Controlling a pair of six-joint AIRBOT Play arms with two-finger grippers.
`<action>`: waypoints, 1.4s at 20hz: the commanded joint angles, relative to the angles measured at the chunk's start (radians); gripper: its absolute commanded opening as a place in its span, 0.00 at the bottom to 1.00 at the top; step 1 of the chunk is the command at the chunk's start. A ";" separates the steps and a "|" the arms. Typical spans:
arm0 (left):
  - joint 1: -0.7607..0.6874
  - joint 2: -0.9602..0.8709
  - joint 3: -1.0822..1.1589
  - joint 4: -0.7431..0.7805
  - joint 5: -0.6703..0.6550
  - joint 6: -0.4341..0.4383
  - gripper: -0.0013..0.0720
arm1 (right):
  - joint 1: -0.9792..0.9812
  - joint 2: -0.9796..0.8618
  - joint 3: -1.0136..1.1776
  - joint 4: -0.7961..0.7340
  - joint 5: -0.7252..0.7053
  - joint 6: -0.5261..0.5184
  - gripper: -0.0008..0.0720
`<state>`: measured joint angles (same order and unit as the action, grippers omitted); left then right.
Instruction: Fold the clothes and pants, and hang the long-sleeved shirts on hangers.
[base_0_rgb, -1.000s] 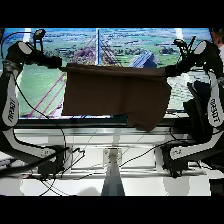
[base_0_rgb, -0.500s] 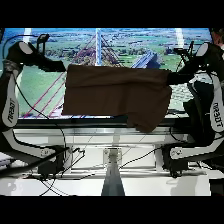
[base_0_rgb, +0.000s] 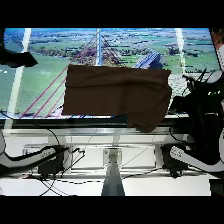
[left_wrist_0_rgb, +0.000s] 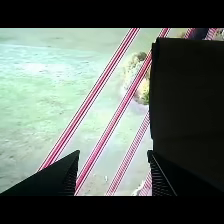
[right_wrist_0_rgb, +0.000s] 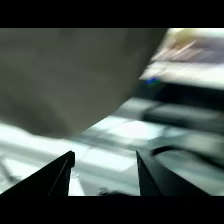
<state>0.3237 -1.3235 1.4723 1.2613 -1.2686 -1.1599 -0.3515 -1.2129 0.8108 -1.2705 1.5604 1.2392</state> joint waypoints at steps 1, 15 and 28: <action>0.045 0.061 -0.001 -0.019 -0.085 -0.009 0.64 | -0.013 0.055 -0.212 0.117 -0.040 0.002 0.60; 0.285 0.183 -0.680 -0.112 0.051 0.000 0.64 | -0.013 0.055 -0.373 0.278 -0.300 -0.048 0.43; 0.168 0.031 -0.859 -0.318 0.184 0.114 0.64 | -0.013 0.055 -0.373 0.277 -0.322 -0.082 0.03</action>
<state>0.5472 -1.2434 0.6224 0.9798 -1.1030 -1.0721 -0.3649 -1.1591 0.4381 -0.9958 1.2430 1.1595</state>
